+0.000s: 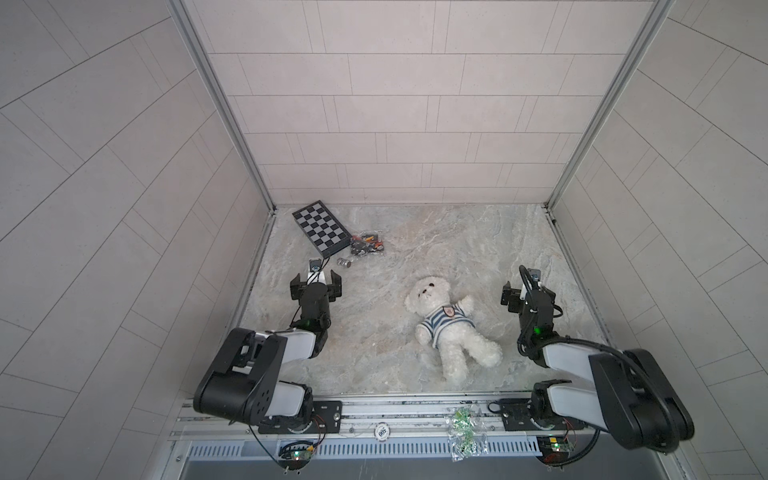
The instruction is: Dress the teddy bear
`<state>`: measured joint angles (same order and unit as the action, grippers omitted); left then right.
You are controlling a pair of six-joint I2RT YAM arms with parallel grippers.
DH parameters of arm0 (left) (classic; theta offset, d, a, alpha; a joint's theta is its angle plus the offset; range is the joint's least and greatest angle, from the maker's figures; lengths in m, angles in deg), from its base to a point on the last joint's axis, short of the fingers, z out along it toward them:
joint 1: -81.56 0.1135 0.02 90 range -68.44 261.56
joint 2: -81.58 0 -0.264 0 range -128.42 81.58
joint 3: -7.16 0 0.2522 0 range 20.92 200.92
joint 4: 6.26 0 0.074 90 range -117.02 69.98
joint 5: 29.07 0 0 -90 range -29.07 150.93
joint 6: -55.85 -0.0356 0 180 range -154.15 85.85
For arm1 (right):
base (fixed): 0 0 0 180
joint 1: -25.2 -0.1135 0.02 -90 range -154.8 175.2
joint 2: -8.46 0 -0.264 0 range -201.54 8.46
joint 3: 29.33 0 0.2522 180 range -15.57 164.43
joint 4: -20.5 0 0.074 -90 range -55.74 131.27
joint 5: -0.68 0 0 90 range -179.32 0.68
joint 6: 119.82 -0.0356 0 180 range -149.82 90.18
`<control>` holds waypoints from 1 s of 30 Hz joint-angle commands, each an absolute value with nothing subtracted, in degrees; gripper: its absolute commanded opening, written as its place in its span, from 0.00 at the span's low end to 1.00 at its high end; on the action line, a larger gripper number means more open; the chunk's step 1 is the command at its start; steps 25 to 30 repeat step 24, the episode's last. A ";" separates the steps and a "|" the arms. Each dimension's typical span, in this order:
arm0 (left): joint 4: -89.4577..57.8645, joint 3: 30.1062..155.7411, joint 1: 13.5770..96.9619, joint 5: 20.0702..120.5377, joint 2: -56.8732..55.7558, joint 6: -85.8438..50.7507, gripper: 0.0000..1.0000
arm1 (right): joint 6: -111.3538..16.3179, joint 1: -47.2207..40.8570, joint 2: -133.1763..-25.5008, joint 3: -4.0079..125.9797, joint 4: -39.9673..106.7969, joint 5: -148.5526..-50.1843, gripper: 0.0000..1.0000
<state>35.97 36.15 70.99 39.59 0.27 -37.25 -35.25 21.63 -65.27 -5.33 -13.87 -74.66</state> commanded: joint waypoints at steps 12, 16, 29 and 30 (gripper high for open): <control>36.01 40.87 74.76 45.38 -2.61 -34.15 1.00 | -35.17 23.18 -81.69 -0.42 -31.29 -76.03 1.00; 35.83 40.94 74.63 45.38 -2.59 -34.33 1.00 | -34.49 23.16 -82.65 1.32 -29.69 -76.88 1.00; 35.81 40.89 74.67 45.71 -2.53 -34.33 1.00 | -33.45 22.68 -81.99 0.26 -30.71 -77.40 1.00; 35.81 40.89 74.67 45.71 -2.53 -34.33 1.00 | -33.45 22.68 -81.99 0.26 -30.71 -77.40 1.00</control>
